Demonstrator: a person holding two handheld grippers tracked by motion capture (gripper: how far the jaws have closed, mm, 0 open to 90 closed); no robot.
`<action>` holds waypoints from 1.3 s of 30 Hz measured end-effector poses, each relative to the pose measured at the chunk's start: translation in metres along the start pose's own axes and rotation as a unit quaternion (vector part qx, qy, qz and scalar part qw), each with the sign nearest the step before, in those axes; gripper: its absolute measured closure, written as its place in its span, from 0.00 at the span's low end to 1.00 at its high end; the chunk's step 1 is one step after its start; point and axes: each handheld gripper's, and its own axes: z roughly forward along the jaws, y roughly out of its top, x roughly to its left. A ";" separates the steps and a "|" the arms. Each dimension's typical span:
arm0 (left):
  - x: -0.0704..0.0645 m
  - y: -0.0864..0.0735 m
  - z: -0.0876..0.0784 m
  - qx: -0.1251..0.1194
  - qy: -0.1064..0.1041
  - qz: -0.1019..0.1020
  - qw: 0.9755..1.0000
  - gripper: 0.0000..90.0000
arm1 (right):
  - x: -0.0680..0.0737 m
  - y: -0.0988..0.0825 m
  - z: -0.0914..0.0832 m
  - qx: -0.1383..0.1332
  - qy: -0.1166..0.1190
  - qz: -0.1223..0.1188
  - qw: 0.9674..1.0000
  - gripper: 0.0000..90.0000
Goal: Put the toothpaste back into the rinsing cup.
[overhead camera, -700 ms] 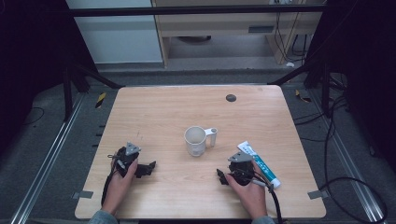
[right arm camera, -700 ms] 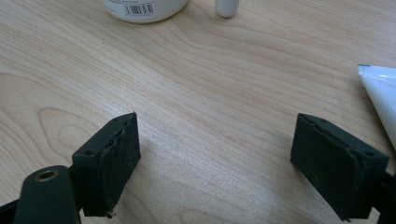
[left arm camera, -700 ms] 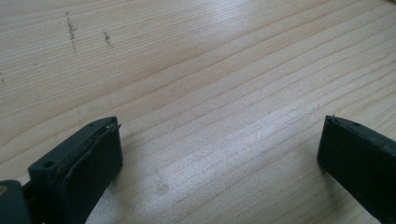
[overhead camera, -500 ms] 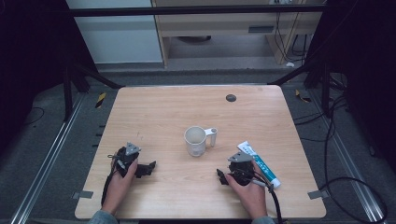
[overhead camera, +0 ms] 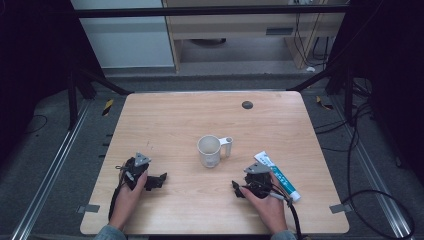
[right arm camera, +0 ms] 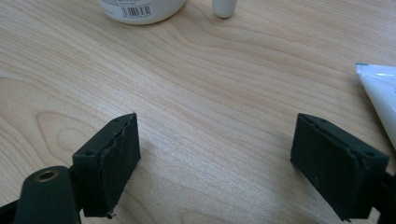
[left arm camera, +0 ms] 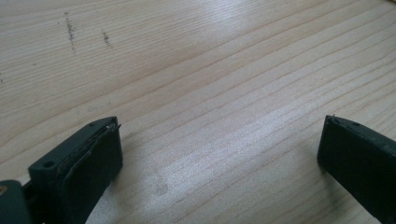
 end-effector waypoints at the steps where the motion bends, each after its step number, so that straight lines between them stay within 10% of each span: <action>1: 0.000 0.000 0.000 0.000 0.000 0.000 1.000 0.00 | 0.000 0.000 -0.001 0.003 -0.001 -0.001 1.000 0.18; 10: 0.000 0.000 0.000 0.001 -0.001 0.001 1.000 0.00 | 0.006 0.020 -0.036 -0.002 -0.037 -0.034 0.999 0.26; 27: 0.000 0.000 0.000 0.001 -0.001 0.002 1.000 0.00 | -0.037 0.055 -0.104 0.014 -0.068 -0.056 0.996 0.34; 39: 0.000 0.000 0.000 0.001 -0.001 0.002 1.000 0.00 | -0.057 0.065 -0.101 0.039 -0.062 -0.045 0.996 0.35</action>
